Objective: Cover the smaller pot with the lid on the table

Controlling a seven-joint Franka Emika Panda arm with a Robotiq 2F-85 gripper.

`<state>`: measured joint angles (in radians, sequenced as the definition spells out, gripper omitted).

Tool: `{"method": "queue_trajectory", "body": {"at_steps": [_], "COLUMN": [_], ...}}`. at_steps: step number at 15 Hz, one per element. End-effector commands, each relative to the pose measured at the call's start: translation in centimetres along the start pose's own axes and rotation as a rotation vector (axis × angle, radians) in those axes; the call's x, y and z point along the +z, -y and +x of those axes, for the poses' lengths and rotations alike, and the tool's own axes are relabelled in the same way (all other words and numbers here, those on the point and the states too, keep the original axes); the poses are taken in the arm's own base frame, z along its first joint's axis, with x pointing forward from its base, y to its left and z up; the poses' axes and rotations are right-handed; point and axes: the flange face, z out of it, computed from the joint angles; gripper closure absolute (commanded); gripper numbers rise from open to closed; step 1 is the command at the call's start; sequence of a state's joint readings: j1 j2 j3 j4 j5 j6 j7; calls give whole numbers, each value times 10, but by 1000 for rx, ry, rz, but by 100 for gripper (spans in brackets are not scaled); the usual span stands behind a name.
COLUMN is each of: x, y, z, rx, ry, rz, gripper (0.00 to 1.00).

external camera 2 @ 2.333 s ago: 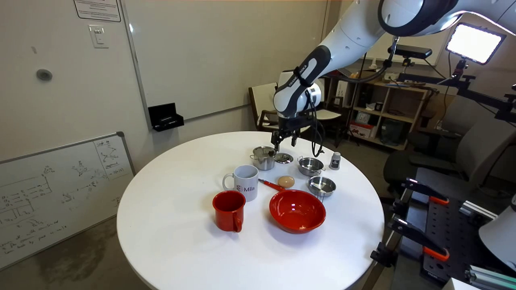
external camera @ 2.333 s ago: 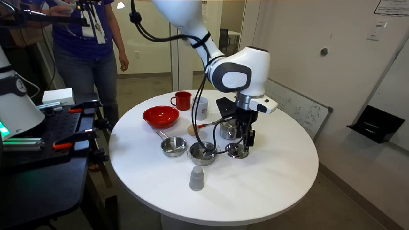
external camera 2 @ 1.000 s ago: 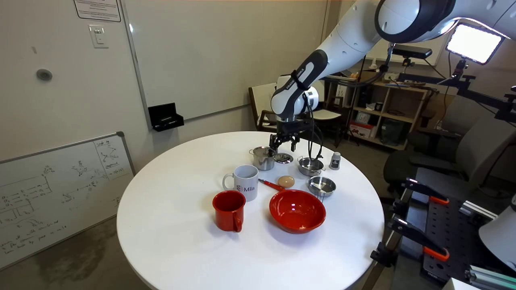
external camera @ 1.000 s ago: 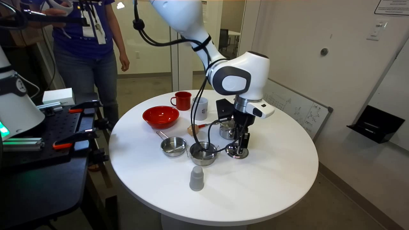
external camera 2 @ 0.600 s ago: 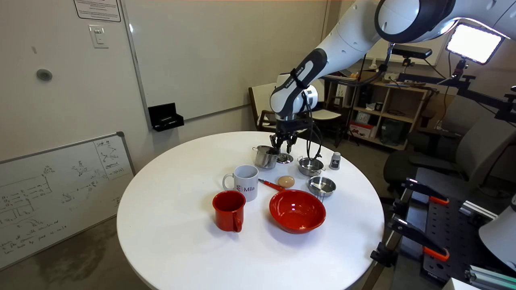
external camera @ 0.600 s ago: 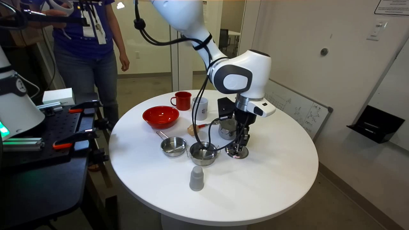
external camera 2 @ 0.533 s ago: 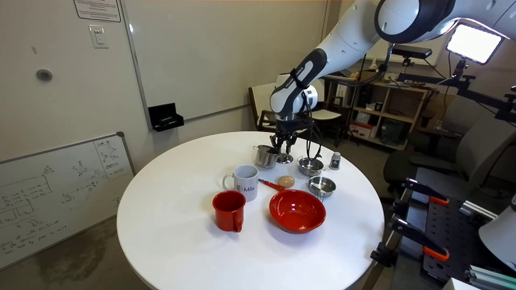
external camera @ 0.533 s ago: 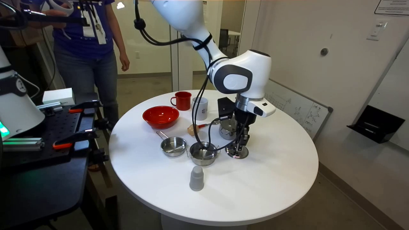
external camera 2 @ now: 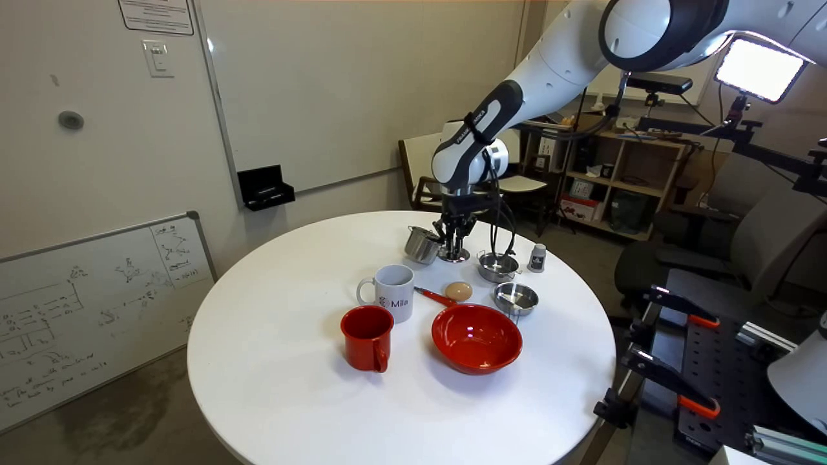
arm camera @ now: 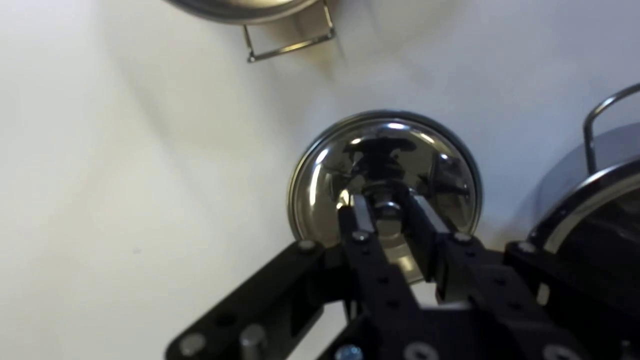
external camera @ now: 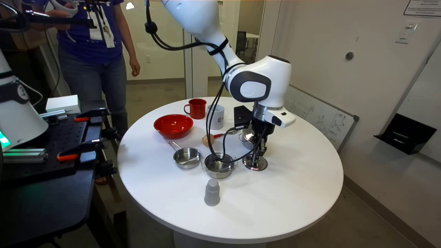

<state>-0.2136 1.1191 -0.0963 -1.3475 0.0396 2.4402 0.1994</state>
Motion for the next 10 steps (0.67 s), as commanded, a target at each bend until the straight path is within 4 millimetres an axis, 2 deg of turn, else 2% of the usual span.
{"method": "queue_trajectory", "body": {"at_steps": [1, 2, 3, 10], "x": [3, 0, -1, -14], "y": [6, 5, 4, -9], "z": [2, 2, 3, 4], "rx": [28, 32, 36, 50], "ry": [5, -3, -6, -38], "rz": [2, -1, -4, -33], "gripper": [96, 99, 95, 95]}}
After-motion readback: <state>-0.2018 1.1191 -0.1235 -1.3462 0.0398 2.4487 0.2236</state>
